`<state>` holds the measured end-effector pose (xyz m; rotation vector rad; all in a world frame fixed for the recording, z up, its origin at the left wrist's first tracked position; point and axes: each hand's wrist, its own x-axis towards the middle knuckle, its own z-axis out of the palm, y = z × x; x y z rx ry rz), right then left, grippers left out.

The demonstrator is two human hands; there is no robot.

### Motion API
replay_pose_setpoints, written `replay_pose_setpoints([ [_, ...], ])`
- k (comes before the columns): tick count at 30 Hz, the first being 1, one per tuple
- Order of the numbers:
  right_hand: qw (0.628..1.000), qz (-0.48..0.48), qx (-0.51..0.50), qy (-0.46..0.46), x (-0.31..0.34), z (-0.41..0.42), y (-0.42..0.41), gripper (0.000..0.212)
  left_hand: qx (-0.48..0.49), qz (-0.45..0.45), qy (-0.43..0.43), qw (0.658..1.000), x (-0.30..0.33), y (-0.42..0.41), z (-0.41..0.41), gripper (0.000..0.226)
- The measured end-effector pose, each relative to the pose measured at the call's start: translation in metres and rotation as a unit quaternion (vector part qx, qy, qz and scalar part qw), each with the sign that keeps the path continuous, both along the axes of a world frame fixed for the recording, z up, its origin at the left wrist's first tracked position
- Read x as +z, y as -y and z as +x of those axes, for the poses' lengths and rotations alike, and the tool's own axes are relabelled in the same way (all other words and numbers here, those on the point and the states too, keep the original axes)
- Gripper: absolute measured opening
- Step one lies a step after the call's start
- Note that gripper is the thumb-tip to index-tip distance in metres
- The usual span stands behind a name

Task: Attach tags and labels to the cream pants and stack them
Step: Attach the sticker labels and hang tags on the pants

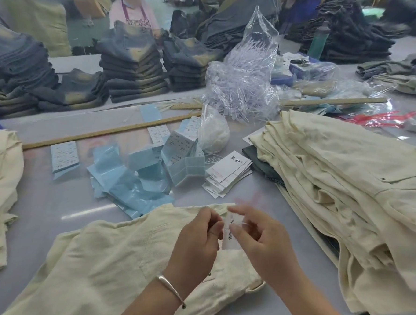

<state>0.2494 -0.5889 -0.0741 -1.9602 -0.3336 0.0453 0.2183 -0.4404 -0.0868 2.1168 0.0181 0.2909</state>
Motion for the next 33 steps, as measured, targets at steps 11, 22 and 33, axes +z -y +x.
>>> replay_pose_setpoints([
  [11,0.977,-0.191,-0.015,0.092,0.001,0.029,0.022,0.034,-0.013,-0.016,0.033,0.999,-0.011,0.024,0.034,0.017],
  [22,0.88,-0.457,-0.118,0.053,-0.023,0.073,0.015,0.018,0.017,-0.042,-0.142,0.989,-0.07,0.008,0.088,0.009],
  [33,0.879,-0.459,-0.068,0.107,-0.059,0.099,-0.011,0.017,-0.038,0.241,-0.094,0.965,-0.1,-0.011,0.122,0.011],
])
